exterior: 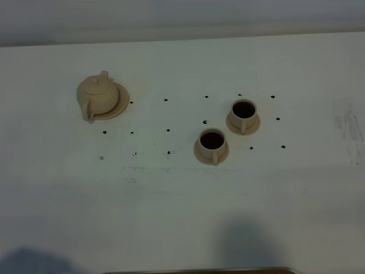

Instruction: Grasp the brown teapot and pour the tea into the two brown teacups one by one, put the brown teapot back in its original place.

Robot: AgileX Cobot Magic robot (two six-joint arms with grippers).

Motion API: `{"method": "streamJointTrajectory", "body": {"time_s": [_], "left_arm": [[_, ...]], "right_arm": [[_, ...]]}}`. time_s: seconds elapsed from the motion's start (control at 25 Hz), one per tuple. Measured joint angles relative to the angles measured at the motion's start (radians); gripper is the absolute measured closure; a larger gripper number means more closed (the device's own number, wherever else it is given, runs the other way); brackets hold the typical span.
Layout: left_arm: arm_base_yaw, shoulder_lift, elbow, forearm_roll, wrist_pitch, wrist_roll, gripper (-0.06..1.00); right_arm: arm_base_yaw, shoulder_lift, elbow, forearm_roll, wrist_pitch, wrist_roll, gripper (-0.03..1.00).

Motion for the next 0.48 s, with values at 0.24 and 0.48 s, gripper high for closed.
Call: {"method": "streamJointTrajectory", "body": {"time_s": [0.24, 0.48], "left_arm": [[0.000, 0.000, 0.000, 0.000, 0.000, 0.000, 0.44], [0.000, 0.000, 0.000, 0.000, 0.000, 0.000, 0.44]], "right_arm": [[0.000, 0.000, 0.000, 0.000, 0.000, 0.000, 0.53], [0.000, 0.000, 0.000, 0.000, 0.000, 0.000, 0.53]]}}
